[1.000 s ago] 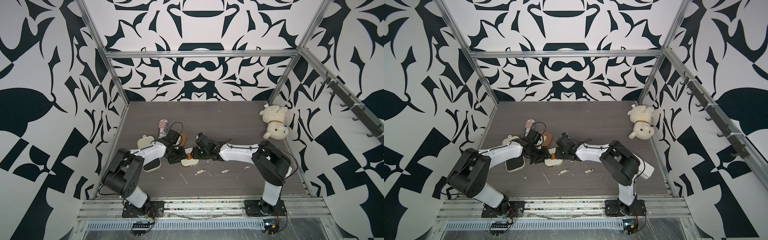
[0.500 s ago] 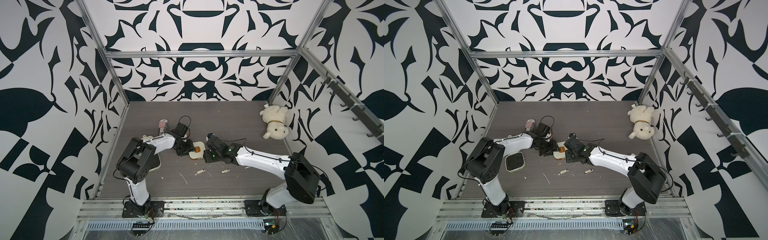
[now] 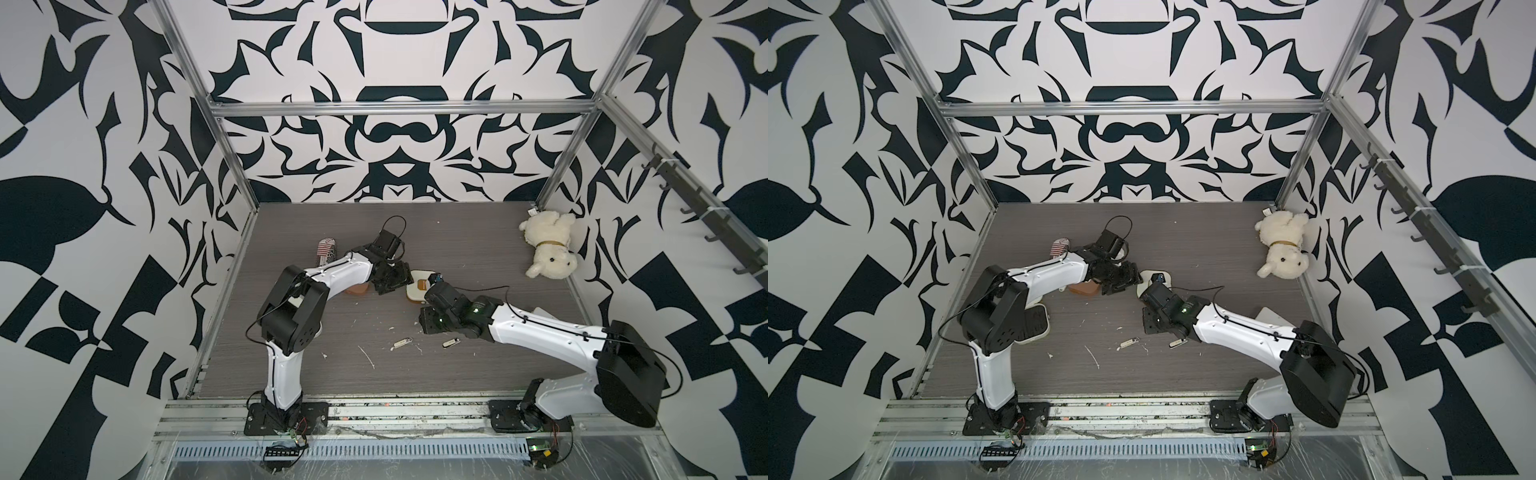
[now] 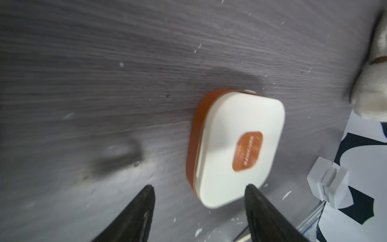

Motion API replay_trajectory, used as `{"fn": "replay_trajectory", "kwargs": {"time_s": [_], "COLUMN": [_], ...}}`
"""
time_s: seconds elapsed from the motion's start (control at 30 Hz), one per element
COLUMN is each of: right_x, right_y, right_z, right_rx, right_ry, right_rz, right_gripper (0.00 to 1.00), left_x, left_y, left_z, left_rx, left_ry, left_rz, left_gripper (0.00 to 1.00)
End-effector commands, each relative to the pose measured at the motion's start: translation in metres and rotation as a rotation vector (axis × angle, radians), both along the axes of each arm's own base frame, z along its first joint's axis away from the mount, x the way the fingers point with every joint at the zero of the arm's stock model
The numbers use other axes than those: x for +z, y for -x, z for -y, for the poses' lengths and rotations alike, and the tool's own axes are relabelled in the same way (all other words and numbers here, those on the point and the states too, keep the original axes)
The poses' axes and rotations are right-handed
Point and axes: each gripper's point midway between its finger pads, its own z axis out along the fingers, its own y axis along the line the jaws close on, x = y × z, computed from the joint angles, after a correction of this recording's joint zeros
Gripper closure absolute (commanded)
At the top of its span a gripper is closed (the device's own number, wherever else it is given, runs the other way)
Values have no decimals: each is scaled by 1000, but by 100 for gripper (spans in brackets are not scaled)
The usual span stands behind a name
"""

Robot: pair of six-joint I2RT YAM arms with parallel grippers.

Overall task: Organize nail clipper sets
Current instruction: Move the storage box to the center of the board.

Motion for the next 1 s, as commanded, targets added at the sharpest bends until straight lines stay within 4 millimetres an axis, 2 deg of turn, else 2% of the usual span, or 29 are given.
{"fn": "replay_trajectory", "kwargs": {"time_s": [0.0,0.17,0.33,0.43,0.53,0.63,0.77,0.97], "right_x": [11,8,2,-1,-5,-10,-18,-25], "right_y": [-5,-8,-8,-5,1,8,8,-4], "right_z": [-3,-17,-46,-66,-85,-102,-119,-149], "right_rx": [-16,7,65,105,143,179,191,213], "right_ry": [-24,-34,-36,-44,-36,-25,-11,-22], "right_rz": [30,5,-14,-25,-33,-40,-53,-71], "right_gripper": [51,54,55,55,56,56,59,66], "left_x": [47,53,26,12,0,-7,-13,-24], "left_y": [6,39,83,101,112,112,103,90], "left_z": [-41,-108,-176,-206,-226,-237,-240,-240], "left_rx": [61,170,314,394,442,463,462,462], "left_ry": [-100,-232,-316,-317,-326,-321,-304,-261], "left_rz": [113,132,73,50,38,29,18,1], "left_gripper": [28,32,30,30,30,29,28,27]}}
